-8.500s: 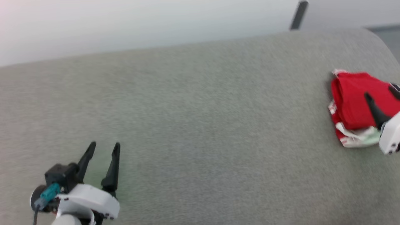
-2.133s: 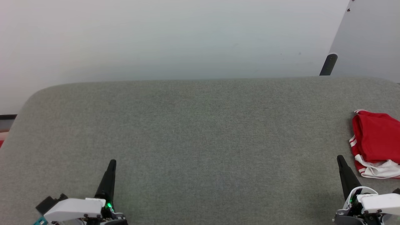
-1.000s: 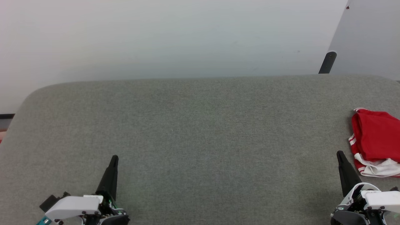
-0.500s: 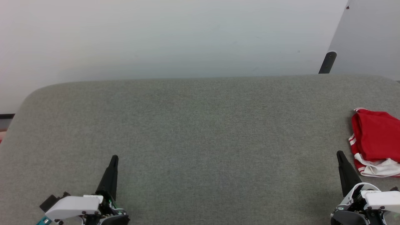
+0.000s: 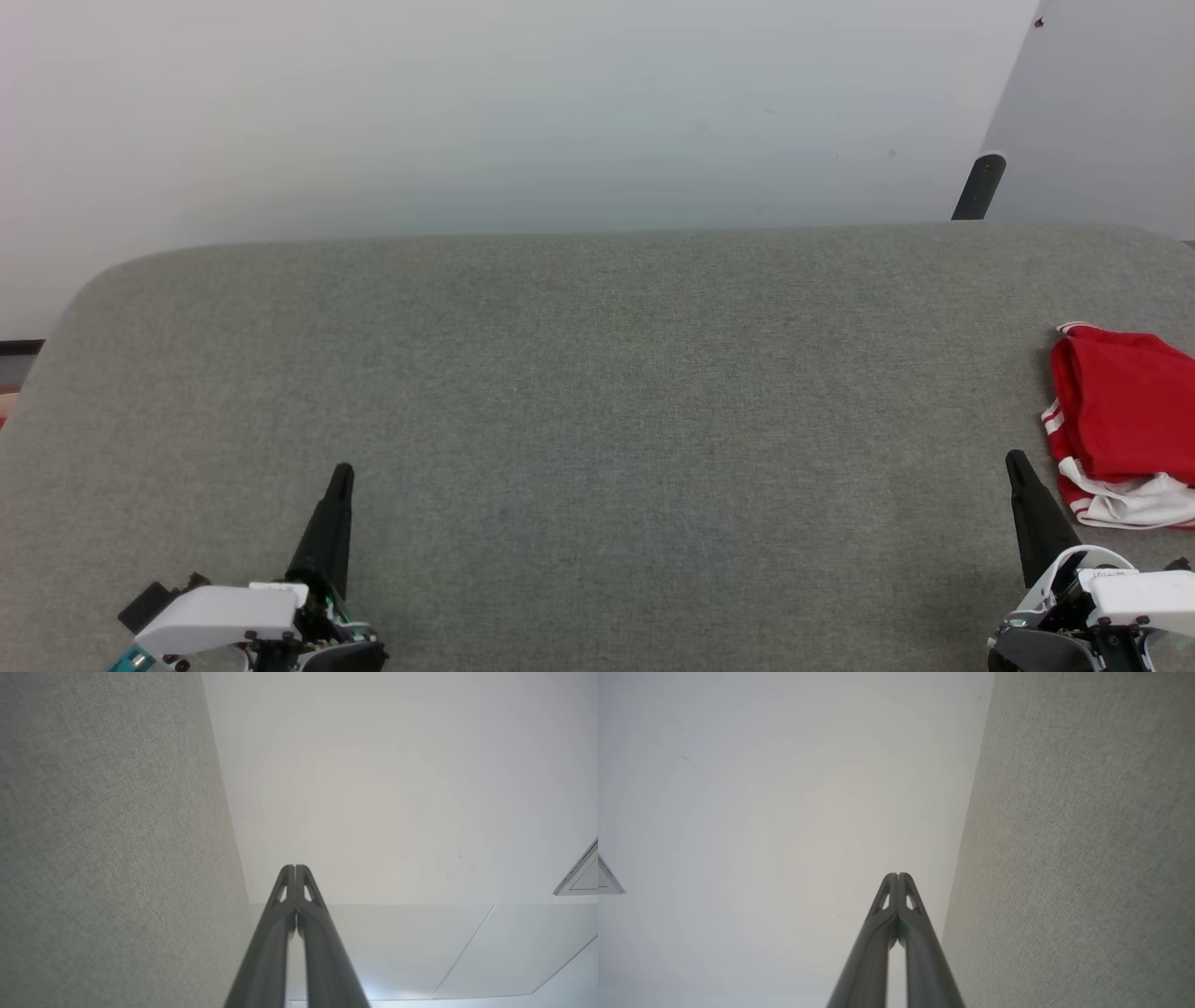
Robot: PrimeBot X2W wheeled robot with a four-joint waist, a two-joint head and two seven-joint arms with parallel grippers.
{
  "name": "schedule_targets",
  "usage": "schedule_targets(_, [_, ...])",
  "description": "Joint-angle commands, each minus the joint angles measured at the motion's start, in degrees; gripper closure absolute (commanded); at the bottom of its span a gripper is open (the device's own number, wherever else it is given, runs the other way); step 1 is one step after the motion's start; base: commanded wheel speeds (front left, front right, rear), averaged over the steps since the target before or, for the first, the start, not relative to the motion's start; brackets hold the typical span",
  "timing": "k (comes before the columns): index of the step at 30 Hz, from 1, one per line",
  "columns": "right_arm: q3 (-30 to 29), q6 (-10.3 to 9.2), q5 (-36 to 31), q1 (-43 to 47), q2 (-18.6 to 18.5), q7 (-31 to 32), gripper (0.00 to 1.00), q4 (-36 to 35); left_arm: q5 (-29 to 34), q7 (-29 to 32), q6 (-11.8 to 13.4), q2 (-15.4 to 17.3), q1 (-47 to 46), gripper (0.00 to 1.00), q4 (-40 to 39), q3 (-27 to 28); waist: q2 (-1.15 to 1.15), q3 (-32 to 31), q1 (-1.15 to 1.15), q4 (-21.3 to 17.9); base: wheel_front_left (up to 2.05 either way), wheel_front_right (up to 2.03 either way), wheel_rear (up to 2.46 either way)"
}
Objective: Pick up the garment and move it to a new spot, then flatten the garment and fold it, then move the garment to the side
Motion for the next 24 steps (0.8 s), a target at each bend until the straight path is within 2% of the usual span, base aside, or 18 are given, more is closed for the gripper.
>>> schedule_targets(1, [0.01, -0.02, 0.27, -0.13, 0.14, 0.05, 1.00, -0.01, -0.18, 0.10, -0.30, 0.00, -0.50, 1.00, -0.05, 0.13, 0.00, 0.00, 0.00, 0.00, 0.00, 0.00, 0.00])
schedule_targets(24, [0.02, -0.02, 0.28, -0.13, 0.14, 0.05, 1.00, -0.01, -0.19, 0.09, -0.31, 0.00, -0.50, 1.00, -0.05, 0.11, 0.00, 0.00, 0.00, 0.00, 0.00, 0.00, 0.00])
